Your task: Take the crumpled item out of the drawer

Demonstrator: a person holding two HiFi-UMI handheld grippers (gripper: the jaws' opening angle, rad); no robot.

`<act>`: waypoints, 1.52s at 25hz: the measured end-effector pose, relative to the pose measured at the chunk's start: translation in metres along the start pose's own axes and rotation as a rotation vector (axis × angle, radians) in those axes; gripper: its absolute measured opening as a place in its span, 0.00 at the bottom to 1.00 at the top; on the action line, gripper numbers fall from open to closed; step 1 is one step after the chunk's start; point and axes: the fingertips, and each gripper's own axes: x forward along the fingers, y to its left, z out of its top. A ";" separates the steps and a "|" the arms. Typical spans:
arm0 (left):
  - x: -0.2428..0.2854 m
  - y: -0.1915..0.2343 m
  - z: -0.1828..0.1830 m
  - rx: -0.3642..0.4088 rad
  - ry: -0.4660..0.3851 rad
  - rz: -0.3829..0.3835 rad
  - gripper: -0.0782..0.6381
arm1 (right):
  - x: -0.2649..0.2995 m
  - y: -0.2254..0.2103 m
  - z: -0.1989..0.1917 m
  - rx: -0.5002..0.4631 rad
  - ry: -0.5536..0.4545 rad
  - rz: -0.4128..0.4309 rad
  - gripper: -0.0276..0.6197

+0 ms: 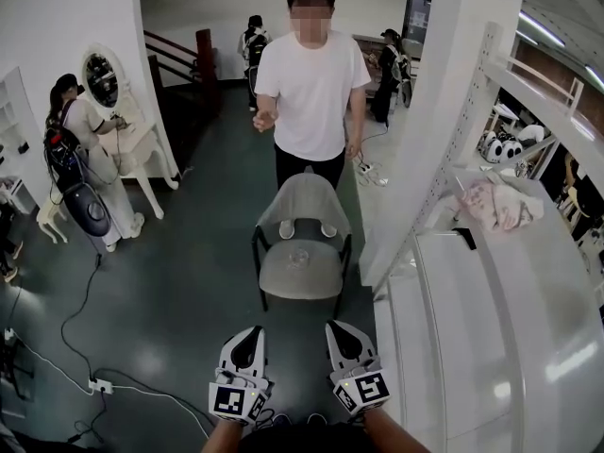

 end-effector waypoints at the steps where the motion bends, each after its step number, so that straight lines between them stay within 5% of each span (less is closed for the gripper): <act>1: 0.001 0.000 -0.001 0.001 0.001 0.002 0.14 | 0.001 -0.003 0.000 0.002 0.001 -0.006 0.08; 38: -0.005 0.008 -0.008 -0.004 0.041 -0.004 0.14 | -0.012 -0.010 -0.002 0.006 0.023 -0.087 0.08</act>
